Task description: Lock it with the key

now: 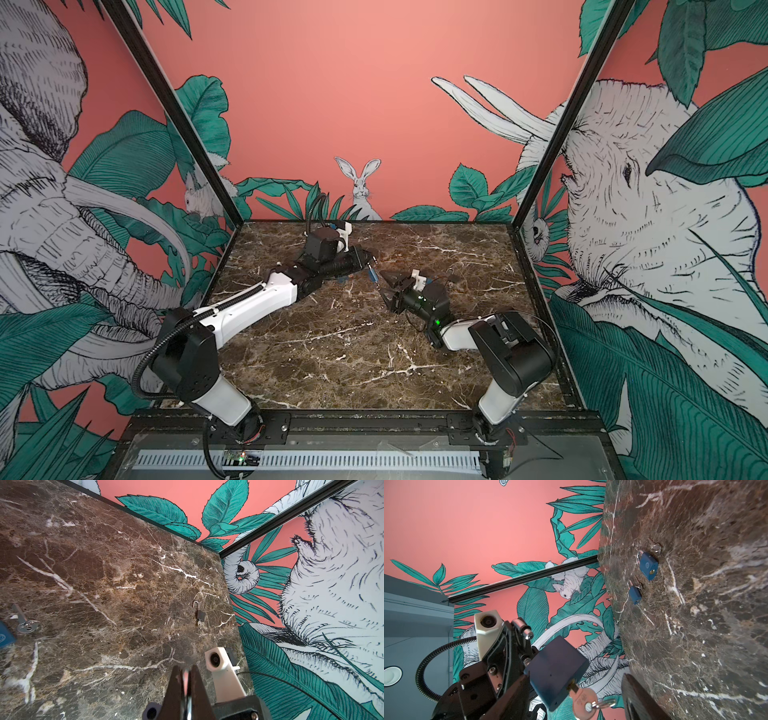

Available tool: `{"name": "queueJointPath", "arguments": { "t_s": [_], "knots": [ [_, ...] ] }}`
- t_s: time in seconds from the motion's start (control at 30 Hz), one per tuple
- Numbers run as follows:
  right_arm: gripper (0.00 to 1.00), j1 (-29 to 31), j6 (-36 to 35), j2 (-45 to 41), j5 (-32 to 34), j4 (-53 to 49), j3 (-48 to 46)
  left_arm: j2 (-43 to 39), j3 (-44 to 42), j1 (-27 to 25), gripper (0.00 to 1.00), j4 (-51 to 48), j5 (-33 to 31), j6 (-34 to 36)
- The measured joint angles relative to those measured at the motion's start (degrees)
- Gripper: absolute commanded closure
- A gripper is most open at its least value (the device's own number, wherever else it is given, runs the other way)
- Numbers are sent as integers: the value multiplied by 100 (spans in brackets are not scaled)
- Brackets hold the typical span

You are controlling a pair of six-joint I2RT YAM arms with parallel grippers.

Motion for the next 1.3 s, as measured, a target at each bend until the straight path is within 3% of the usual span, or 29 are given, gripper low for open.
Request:
{"name": "queueJointPath", "arguments": {
  "t_s": [0.5,1.3],
  "knots": [
    [31,125,417,374,92,743,92,2,0,0,100,177,35,-48],
    [37,120,505,396,195,774,341,-35,-271,2,100,660,74,-232]
  ]
}}
